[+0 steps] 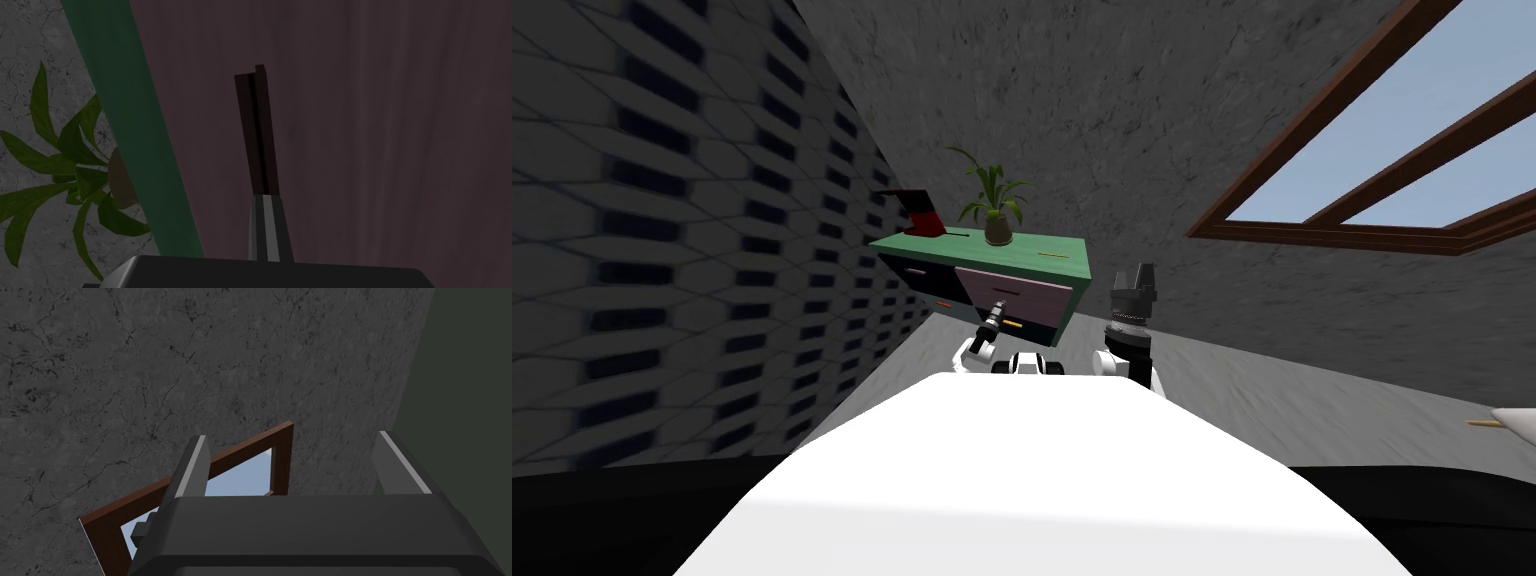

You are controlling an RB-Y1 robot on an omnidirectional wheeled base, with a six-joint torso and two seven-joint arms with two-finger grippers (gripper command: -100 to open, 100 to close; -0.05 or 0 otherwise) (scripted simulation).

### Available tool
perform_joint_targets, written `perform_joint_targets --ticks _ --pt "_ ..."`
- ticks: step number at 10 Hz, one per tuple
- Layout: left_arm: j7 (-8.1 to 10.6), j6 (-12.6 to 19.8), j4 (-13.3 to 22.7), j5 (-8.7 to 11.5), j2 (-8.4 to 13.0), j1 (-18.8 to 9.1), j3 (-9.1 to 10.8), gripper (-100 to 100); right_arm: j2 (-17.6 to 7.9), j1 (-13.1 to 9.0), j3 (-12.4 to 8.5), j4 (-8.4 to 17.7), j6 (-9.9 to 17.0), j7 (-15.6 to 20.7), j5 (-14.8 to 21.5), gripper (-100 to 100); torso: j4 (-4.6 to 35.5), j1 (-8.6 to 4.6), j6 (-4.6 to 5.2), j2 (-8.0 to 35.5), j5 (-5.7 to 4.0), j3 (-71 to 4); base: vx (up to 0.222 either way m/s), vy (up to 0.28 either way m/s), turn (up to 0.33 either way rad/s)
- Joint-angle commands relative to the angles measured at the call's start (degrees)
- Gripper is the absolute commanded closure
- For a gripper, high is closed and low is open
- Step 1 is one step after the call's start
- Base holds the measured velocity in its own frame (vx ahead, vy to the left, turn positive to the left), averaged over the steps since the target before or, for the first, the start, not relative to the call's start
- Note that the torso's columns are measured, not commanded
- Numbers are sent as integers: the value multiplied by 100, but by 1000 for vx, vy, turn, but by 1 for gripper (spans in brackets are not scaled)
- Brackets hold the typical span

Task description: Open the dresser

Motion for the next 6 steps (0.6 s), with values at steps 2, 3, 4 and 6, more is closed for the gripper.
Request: perform_joint_targets --ticks 2,3,4,6 --pt "-3 4 14 -1 -10 -4 7 -100 0 2 0 0 0 0 0 0 -16 -14 0 -59 -3 -36 3 -3 -12" --pt "-6 -4 33 -1 -16 -14 15 -100 0 4 0 -1 -1 0 0 0 -27 -28 1 -98 -7 -60 156 -55 -20" --pt "-10 -19 66 0 -27 -33 30 -100 1 5 0 -1 -1 0 0 0 -27 -25 0 -91 -7 -58 167 -47 -19" --pt "-20 -53 140 2 -54 -76 64 -100 0 5 0 -1 -1 0 0 0 -9 4 -1 -28 1 -19 173 -23 -22"
